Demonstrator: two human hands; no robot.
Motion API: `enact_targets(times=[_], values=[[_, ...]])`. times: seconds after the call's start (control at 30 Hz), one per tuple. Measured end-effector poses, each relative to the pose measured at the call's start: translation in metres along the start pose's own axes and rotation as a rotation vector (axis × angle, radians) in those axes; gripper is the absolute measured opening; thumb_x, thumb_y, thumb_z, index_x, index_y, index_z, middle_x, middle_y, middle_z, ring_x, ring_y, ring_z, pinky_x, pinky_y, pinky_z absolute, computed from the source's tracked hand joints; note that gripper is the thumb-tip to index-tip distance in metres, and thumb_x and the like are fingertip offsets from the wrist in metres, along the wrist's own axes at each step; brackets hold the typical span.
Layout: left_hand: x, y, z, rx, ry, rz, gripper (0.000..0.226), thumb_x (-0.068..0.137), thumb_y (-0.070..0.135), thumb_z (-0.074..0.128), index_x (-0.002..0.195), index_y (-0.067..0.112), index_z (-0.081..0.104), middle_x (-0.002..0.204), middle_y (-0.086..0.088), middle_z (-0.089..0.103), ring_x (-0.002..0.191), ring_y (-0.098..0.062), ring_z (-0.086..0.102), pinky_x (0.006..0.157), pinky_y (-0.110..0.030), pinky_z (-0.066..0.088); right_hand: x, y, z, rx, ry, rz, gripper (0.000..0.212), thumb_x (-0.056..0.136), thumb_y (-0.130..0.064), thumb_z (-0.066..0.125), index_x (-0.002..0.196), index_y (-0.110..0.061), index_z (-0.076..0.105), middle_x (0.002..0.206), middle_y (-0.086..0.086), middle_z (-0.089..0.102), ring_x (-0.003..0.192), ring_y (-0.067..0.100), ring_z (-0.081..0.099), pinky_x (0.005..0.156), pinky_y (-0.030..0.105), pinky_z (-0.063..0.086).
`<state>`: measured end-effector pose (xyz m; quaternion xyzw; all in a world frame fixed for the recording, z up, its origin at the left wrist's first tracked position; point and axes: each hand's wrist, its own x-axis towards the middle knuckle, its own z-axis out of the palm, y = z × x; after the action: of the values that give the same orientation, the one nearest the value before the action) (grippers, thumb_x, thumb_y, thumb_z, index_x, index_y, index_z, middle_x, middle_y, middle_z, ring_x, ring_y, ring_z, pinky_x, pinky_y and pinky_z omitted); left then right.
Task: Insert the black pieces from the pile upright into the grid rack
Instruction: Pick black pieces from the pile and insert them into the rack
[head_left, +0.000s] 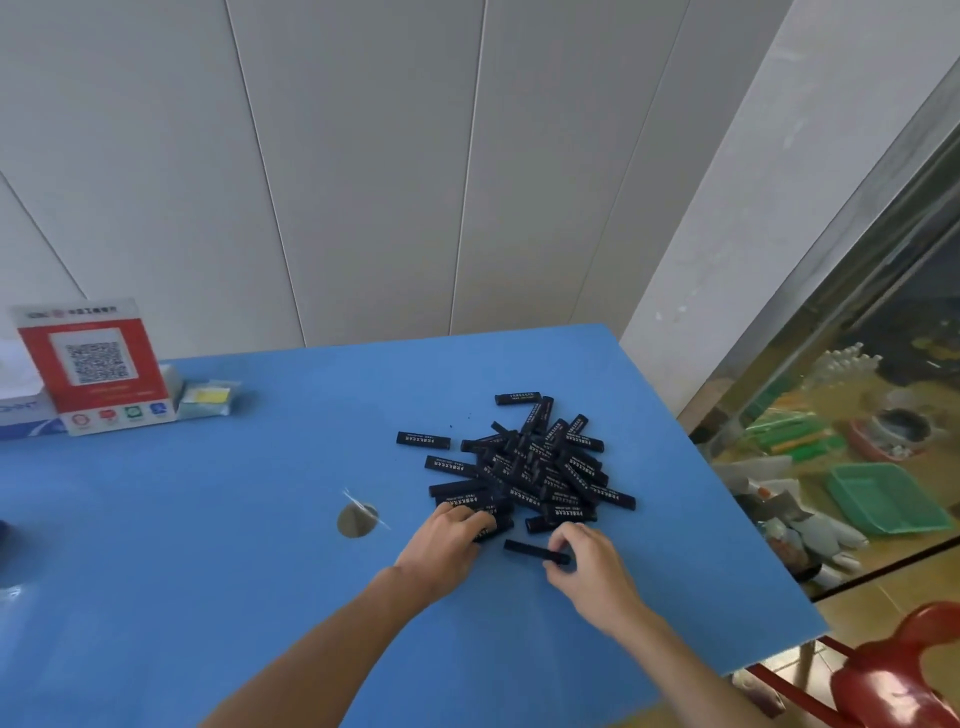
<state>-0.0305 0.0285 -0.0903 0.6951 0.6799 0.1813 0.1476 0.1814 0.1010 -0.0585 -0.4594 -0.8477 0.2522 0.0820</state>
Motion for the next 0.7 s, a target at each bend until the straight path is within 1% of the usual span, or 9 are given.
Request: enact_targets(times=[0.07, 0.13, 0.2, 0.3, 0.37, 0.47, 0.57, 0.63, 0.7], values=[[-0.002, 0.006, -0.005, 0.030, -0.024, -0.018, 0.040, 0.082, 0.004, 0.047, 0.120, 0.016, 0.053, 0.108, -0.009, 0.056, 0.099, -0.028, 0.047, 0.087, -0.035, 0.041, 0.001, 0.003, -0.007, 0.045, 0.024, -0.013, 0.018, 0.079, -0.019, 0.066, 0.077, -0.027, 0.050, 0.079, -0.013, 0.053, 0.078, 0.006, 0.050, 0.065, 0.025, 0.046], [-0.007, 0.011, -0.010, 0.075, -0.058, -0.028, 0.045, 0.082, 0.001, 0.045, 0.124, 0.016, 0.049, 0.113, -0.008, 0.051, 0.102, -0.027, 0.044, 0.087, -0.033, 0.040, 0.001, 0.005, -0.013, 0.080, 0.049, -0.033, 0.019, 0.079, -0.017, 0.066, 0.076, -0.028, 0.051, 0.079, -0.014, 0.054, 0.076, 0.006, 0.051, 0.065, 0.026, 0.046], [-0.014, 0.016, -0.013, 0.105, -0.106, -0.051, 0.048, 0.084, 0.000, 0.044, 0.128, 0.018, 0.044, 0.118, -0.007, 0.047, 0.103, -0.026, 0.044, 0.084, -0.031, 0.039, -0.002, 0.003, -0.020, 0.103, 0.058, -0.059, 0.018, 0.080, -0.016, 0.066, 0.078, -0.028, 0.052, 0.080, -0.015, 0.053, 0.078, 0.005, 0.051, 0.067, 0.026, 0.046], [-0.033, 0.024, -0.017, 0.097, -0.153, -0.112, 0.053, 0.087, -0.002, 0.040, 0.133, 0.022, 0.038, 0.120, -0.008, 0.043, 0.104, -0.027, 0.045, 0.081, -0.035, 0.041, -0.010, 0.001, -0.026, 0.124, 0.048, -0.112, 0.021, 0.080, -0.015, 0.066, 0.080, -0.031, 0.052, 0.083, -0.017, 0.055, 0.084, 0.006, 0.053, 0.072, 0.026, 0.048], [-0.048, 0.030, -0.019, 0.113, -0.135, -0.135, 0.060, 0.086, -0.007, 0.037, 0.136, 0.027, 0.034, 0.121, -0.006, 0.041, 0.104, -0.027, 0.043, 0.082, -0.035, 0.041, -0.013, -0.002, -0.028, 0.144, 0.036, -0.148, 0.022, 0.081, -0.016, 0.067, 0.083, -0.033, 0.053, 0.085, -0.018, 0.056, 0.087, 0.007, 0.054, 0.075, 0.026, 0.049], [-0.072, 0.032, -0.023, 0.140, -0.076, -0.186, 0.072, 0.084, -0.010, 0.036, 0.141, 0.032, 0.027, 0.124, -0.001, 0.044, 0.103, -0.023, 0.039, 0.085, -0.031, 0.038, -0.016, -0.011, -0.027, 0.154, 0.014, -0.219, 0.016, 0.084, -0.018, 0.066, 0.095, -0.027, 0.059, 0.091, -0.015, 0.059, 0.091, 0.007, 0.054, 0.079, 0.025, 0.048], [-0.098, 0.031, -0.033, 0.150, -0.025, -0.263, 0.074, 0.087, -0.006, 0.038, 0.144, 0.036, 0.018, 0.114, 0.000, 0.053, 0.093, -0.020, 0.036, 0.077, -0.030, 0.036, -0.016, -0.029, -0.021, 0.165, -0.013, -0.307, 0.021, 0.087, -0.023, 0.064, 0.106, -0.027, 0.058, 0.097, -0.012, 0.059, 0.096, 0.006, 0.052, 0.083, 0.024, 0.046], [-0.117, 0.031, -0.041, 0.135, 0.018, -0.328, 0.076, 0.088, -0.003, 0.040, 0.144, 0.041, 0.013, 0.111, 0.002, 0.052, 0.089, -0.019, 0.036, 0.072, -0.031, 0.037, -0.016, -0.044, -0.016, 0.175, -0.035, -0.345, 0.022, 0.086, -0.028, 0.065, 0.105, -0.032, 0.055, 0.097, -0.011, 0.058, 0.095, 0.006, 0.053, 0.082, 0.024, 0.046], [-0.140, 0.032, -0.051, 0.125, 0.041, -0.375, 0.075, 0.090, 0.001, 0.042, 0.144, 0.044, 0.011, 0.113, 0.003, 0.051, 0.090, -0.021, 0.040, 0.073, -0.036, 0.042, -0.020, -0.063, -0.010, 0.180, -0.049, -0.372, 0.021, 0.085, -0.030, 0.066, 0.102, -0.032, 0.053, 0.093, -0.009, 0.058, 0.091, 0.008, 0.054, 0.077, 0.025, 0.048]])
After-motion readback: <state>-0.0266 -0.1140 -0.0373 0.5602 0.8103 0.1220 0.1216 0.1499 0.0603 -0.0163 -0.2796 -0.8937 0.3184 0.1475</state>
